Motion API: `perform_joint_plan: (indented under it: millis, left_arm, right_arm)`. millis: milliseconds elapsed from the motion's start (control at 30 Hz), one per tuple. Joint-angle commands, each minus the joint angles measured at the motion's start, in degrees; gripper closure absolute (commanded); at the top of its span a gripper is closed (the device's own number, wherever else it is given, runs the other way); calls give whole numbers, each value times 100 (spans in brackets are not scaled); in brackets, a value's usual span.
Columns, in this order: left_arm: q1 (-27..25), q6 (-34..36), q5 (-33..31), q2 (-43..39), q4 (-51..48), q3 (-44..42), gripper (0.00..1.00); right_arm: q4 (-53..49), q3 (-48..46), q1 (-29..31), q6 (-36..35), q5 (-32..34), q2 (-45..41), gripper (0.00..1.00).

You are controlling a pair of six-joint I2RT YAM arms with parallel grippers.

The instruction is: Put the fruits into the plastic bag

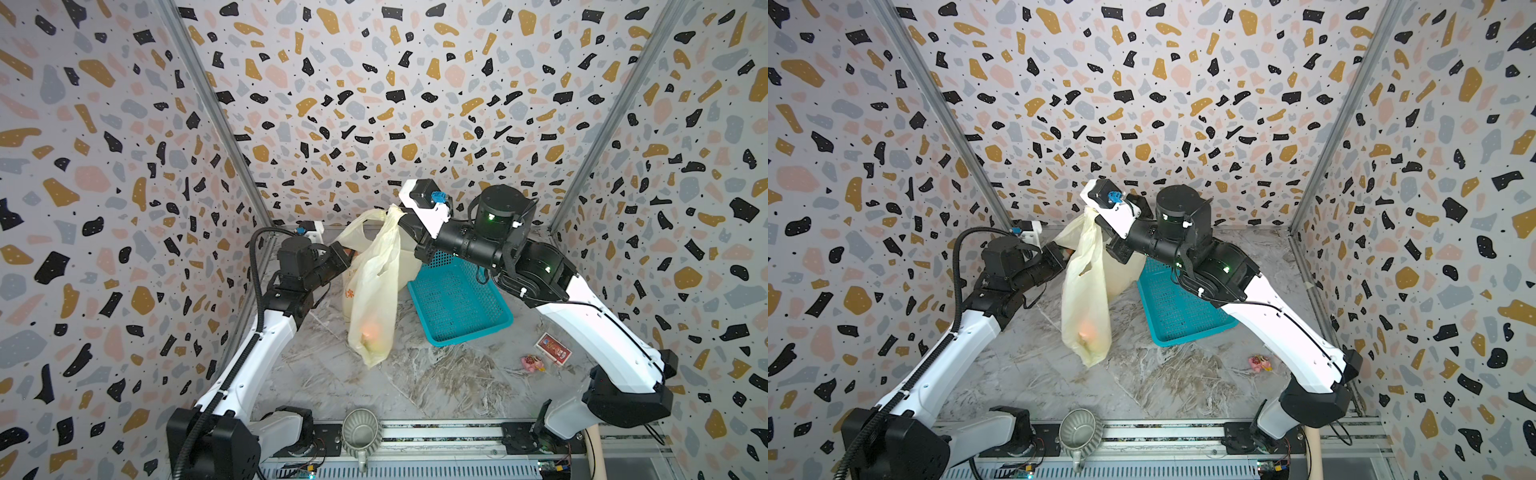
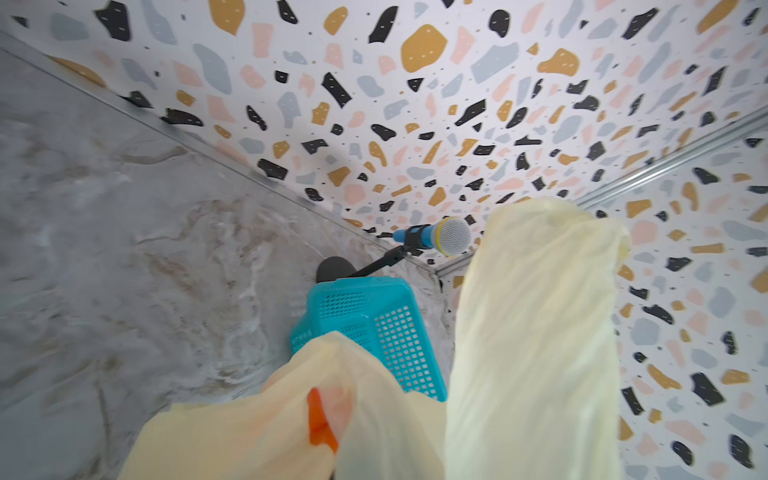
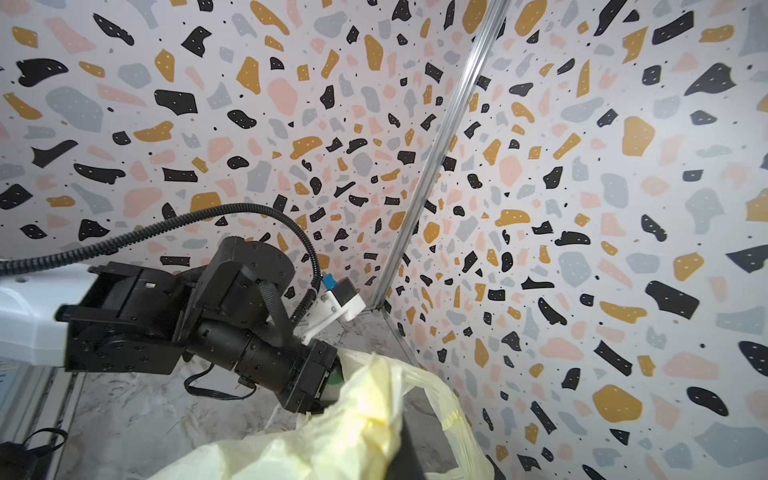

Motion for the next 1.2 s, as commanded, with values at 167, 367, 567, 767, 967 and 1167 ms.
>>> perform_joint_plan:
  millis: [167, 367, 567, 767, 967, 1167]
  left_arm:
    - [-12, -39, 276, -337, 1281, -985, 100]
    - [-108, 6, -211, -376, 1483, -1982, 100]
    - [-229, 301, -224, -329, 1187, -1775, 98]
    - [-379, 438, -84, -212, 839, -1197, 37]
    - [-377, 1129, -2453, -807, -914, -99, 1]
    - [-334, 994, -5856, -598, -2383, 550, 1]
  right_arm:
    - [615, -2180, -181, 187, 861, -717, 100]
    - [790, -3649, -511, 1074, 720, -906, 100]
    - [734, -4199, -1559, 2328, 488, -767, 100]
    - [957, -4598, -2657, 3198, -430, -534, 93]
    - [1013, -5077, -3682, 4184, -1079, -505, 54]
    - [1202, -5839, -4077, 4477, -1677, -1169, 34]
